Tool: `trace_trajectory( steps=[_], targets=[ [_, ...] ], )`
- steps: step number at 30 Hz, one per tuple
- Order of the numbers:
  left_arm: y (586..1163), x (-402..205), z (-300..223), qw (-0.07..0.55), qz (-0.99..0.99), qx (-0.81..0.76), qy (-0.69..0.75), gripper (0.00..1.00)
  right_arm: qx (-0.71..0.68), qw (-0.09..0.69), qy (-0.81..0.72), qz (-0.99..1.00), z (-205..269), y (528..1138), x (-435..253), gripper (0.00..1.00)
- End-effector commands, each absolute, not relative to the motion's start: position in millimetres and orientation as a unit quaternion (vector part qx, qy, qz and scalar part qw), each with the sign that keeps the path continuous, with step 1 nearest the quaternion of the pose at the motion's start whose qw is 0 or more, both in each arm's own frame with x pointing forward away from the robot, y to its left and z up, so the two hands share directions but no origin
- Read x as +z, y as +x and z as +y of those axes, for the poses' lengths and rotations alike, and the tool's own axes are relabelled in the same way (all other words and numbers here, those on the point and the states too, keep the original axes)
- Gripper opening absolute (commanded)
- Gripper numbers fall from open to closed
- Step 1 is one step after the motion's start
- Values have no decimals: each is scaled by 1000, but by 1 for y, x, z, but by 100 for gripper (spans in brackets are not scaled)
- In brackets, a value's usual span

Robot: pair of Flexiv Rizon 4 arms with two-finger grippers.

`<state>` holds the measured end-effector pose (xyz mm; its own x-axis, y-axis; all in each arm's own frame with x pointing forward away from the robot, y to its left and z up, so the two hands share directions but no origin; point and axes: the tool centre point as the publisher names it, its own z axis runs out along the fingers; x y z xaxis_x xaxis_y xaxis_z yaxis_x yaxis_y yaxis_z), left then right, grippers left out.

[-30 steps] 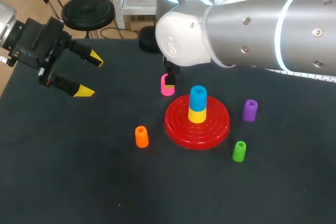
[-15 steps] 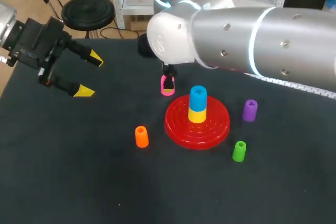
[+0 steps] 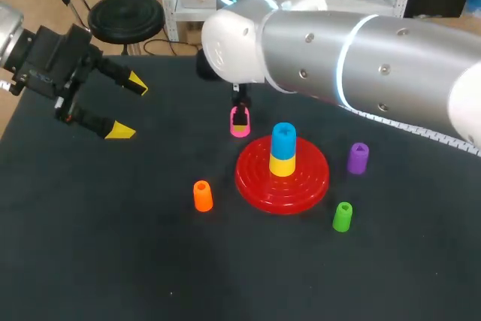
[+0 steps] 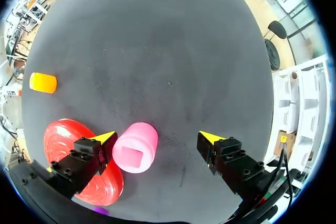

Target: Pick up and stack the cylinders on the red base in this order: pink,purple,orange,green

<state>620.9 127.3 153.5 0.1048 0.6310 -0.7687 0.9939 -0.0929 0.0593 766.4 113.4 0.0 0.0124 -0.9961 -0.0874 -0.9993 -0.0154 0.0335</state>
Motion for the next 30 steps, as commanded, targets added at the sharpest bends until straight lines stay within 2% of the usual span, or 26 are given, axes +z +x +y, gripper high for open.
trace_trajectory(
  steps=[1,30],
  targets=[
    [620,153,128,309,599,-295,677,100,41,26,-708,704,108,762,1,100],
    [620,153,128,309,599,-295,677,100,41,32,-710,703,108,751,2,100]
  ],
)
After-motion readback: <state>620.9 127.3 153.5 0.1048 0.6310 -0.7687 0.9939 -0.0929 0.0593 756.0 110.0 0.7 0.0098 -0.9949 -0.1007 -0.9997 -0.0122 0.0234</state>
